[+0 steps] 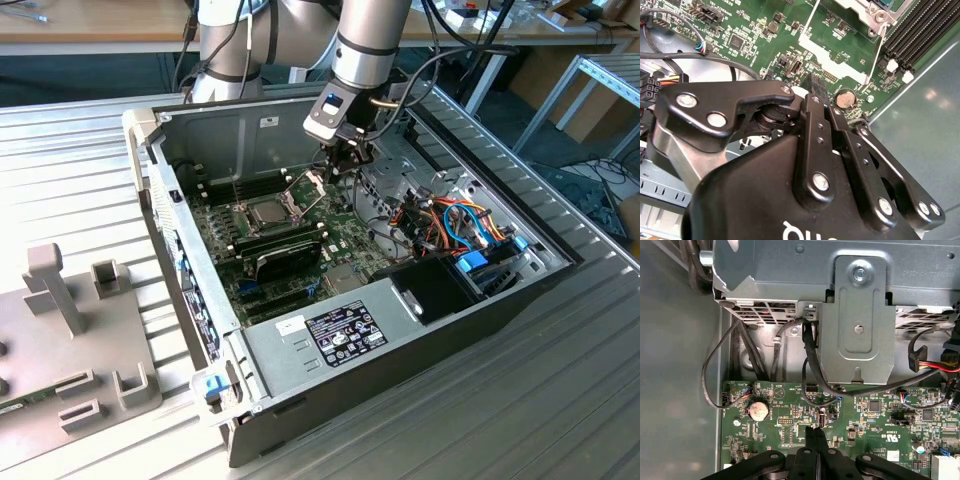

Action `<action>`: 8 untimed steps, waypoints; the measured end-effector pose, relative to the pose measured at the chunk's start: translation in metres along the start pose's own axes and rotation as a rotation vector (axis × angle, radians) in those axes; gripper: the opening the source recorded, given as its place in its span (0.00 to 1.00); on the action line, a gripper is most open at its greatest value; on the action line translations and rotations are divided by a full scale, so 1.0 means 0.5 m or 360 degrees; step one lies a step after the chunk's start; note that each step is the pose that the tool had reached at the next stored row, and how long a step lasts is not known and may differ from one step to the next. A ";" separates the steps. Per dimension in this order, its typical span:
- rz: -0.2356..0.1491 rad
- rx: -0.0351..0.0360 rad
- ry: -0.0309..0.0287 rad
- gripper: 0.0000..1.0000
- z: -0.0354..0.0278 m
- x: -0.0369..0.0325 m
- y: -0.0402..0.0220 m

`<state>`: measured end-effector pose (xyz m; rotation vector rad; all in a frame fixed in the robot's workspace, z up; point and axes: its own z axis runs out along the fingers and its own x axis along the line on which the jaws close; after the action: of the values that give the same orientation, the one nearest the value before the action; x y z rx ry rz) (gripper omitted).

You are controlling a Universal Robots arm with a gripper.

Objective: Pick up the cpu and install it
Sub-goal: 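Close the cpu cover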

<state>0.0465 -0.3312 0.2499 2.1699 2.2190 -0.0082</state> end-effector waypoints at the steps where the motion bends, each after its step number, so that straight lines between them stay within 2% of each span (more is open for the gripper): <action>1: 0.0000 0.0000 0.00001 0.11 0.000 0.000 0.000; 8: 0.0000 0.0000 0.00001 0.11 0.001 0.000 -0.001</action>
<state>0.0463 -0.3312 0.2492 2.1699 2.2190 -0.0080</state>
